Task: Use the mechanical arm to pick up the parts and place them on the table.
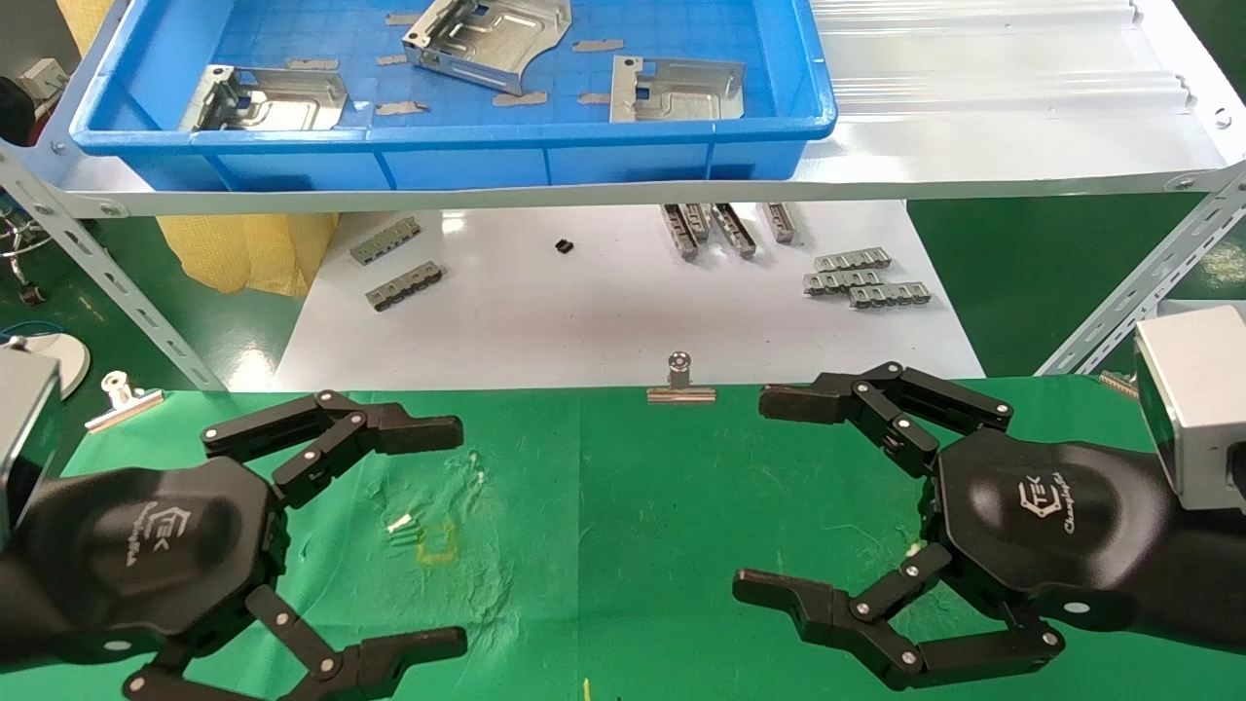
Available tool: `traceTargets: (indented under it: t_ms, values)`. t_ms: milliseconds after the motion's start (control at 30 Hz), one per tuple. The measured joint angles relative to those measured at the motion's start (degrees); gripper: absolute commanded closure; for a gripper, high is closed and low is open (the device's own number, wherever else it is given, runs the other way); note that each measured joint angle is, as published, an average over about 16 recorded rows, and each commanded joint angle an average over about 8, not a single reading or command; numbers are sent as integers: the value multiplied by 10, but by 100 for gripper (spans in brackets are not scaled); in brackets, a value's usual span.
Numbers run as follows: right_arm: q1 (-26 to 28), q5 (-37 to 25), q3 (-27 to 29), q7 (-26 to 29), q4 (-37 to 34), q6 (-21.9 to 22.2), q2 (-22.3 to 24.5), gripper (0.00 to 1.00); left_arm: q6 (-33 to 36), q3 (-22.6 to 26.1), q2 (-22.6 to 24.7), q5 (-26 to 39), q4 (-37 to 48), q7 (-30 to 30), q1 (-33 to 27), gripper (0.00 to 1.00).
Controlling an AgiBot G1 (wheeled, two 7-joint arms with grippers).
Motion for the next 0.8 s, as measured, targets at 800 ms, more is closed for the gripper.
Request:
traceTargets:
  t_ms: [800]
  values:
    - [0, 0, 0, 0, 0, 0, 0, 100, 0, 0, 0, 0, 0, 0, 0, 0]
